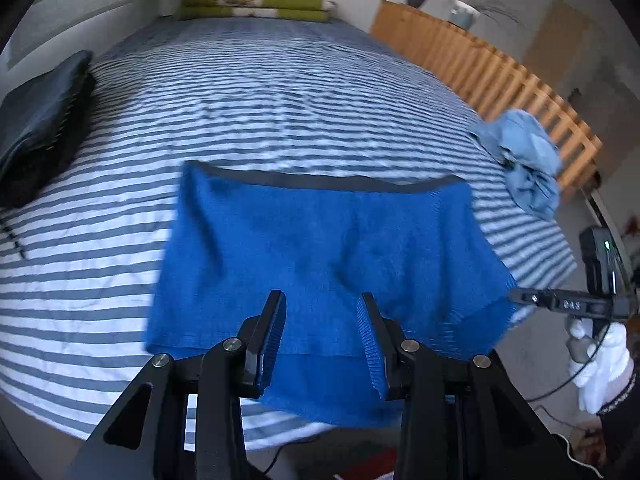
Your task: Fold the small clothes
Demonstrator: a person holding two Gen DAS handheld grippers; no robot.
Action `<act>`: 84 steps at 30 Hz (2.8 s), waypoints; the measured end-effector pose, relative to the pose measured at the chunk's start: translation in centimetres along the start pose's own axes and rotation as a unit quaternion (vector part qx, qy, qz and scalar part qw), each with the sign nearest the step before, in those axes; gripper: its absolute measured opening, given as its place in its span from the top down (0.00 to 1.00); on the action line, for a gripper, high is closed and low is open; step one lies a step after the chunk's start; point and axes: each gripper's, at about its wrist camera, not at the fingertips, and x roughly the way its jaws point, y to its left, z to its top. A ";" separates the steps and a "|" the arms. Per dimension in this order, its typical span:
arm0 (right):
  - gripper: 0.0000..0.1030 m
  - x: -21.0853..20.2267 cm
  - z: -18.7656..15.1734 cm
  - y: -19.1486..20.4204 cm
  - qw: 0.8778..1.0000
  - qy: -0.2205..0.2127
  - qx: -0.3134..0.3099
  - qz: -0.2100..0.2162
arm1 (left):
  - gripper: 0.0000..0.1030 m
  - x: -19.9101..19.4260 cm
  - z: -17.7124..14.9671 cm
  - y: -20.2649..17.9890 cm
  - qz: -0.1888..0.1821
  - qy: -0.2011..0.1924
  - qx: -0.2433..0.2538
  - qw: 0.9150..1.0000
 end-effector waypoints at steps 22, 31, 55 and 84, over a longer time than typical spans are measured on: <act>0.91 -5.5 0.6 -5.5 0.995 -0.068 0.075 0.007 | 0.49 9.8 -0.7 -26.2 -0.116 0.064 0.233 0.963; 0.82 -5.6 5.2 -6.7 0.993 -0.082 0.084 0.033 | 0.86 14.3 -1.5 -26.7 -0.124 0.115 0.219 0.961; 0.94 1.6 15.3 4.2 0.998 -0.057 0.016 0.009 | 0.98 2.1 -0.6 -10.9 -0.156 -0.002 0.017 0.988; 0.98 14.9 13.7 32.3 0.982 -0.012 -0.170 -0.074 | 1.00 -4.2 -9.2 13.4 -0.064 -0.062 -0.214 0.973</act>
